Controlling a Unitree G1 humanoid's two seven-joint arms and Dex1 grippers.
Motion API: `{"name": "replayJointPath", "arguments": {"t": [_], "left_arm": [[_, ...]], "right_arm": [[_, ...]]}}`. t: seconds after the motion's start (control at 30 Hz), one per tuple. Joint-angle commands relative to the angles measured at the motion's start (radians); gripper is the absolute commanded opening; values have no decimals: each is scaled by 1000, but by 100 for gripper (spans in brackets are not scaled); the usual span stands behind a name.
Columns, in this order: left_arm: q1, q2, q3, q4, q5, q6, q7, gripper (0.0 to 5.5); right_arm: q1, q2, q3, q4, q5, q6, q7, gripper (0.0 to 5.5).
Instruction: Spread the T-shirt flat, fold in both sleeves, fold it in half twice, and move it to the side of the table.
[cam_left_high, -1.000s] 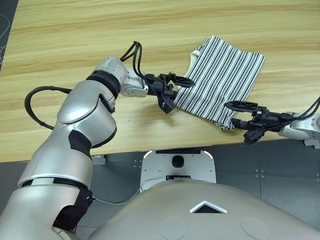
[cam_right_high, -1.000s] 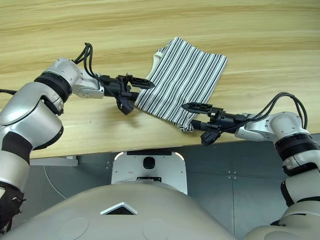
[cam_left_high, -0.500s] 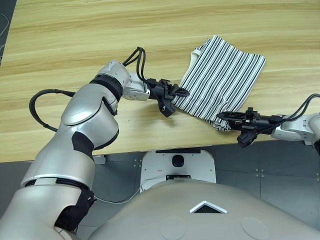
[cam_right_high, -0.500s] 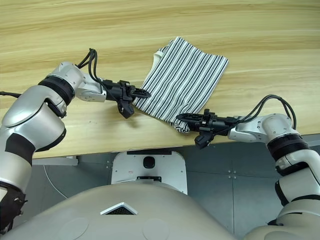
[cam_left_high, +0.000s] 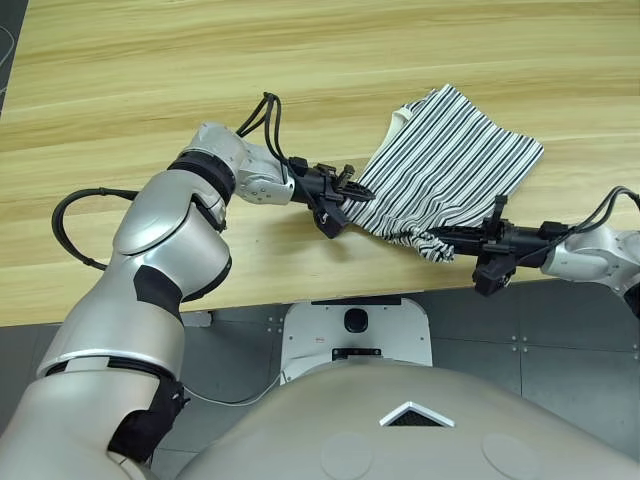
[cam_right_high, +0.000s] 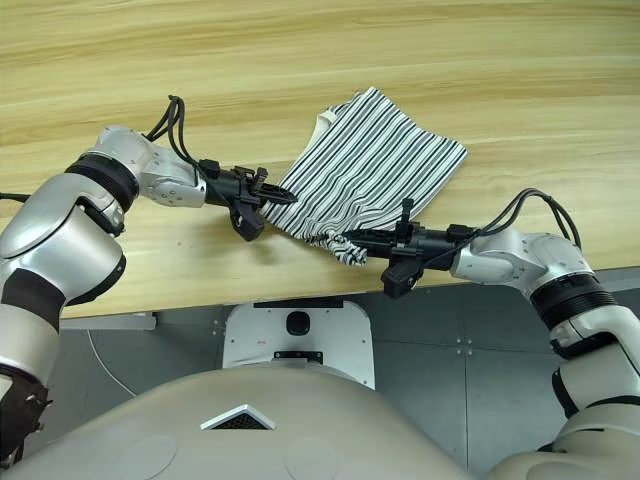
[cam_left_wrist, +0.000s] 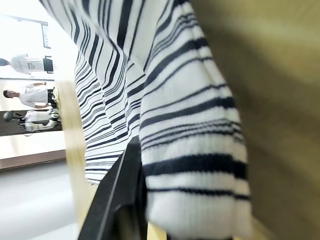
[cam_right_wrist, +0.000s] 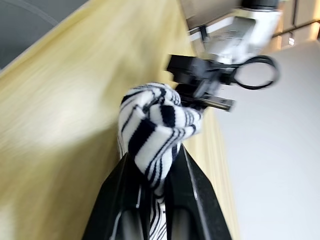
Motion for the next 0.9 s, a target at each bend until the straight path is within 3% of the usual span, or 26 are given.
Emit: {"name": "replayJointPath", "arguments": {"t": [0.03, 0.23, 0.33, 0.53, 0.7, 0.8, 0.9], "left_arm": [[73, 46, 62, 49, -129, -154, -254, 20], [135, 17, 160, 192, -297, -300, -620, 20], [120, -47, 288, 347, -321, -348, -774, 20], [-53, -139, 754, 738, -260, -347, -1073, 19], [-123, -116, 1187, 804, -334, -119, -1464, 18], [-141, -105, 1321, 793, -396, 10, -1619, 18], [-113, -125, 1383, 670, -474, 115, -1697, 18]], "right_arm": [[-17, -47, 33, -33, 315, 113, 269, 15], [31, -20, 20, 3, 467, 227, 592, 15], [63, -15, 2, -4, 486, 276, 714, 14], [131, 35, -97, -49, 624, 370, 835, 14], [212, 90, -233, -129, 887, 561, 945, 14], [244, 137, -311, -150, 972, 670, 987, 14], [265, 186, -385, -150, 993, 737, 994, 14]]}}
